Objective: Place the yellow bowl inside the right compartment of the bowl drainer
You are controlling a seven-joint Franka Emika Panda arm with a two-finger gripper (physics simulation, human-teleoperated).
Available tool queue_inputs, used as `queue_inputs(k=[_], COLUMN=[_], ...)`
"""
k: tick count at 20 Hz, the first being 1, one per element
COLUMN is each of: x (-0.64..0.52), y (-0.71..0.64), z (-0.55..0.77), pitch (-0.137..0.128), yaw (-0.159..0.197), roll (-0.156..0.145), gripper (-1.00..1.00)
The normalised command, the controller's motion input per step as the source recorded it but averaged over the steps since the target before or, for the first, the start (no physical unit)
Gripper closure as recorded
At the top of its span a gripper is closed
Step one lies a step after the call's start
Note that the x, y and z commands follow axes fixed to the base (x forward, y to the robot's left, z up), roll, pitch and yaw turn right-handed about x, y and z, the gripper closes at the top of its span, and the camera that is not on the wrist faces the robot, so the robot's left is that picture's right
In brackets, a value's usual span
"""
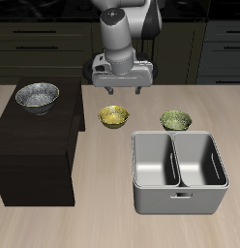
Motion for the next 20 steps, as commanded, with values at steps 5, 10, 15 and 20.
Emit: queue_inputs(k=[5,10,15,20], x=[0.03,0.08,0.07,0.08], y=[0.02,0.00,-0.02,0.00], z=[-0.34,-0.38,-0.23,-0.40], pitch=[0.037,0.041,0.024,0.039], yaw=[-0.009,0.013,0.002,0.026], roll=[0.006,-0.006,-0.003,0.018], gripper=[-1.00,-1.00,-1.00,-1.00])
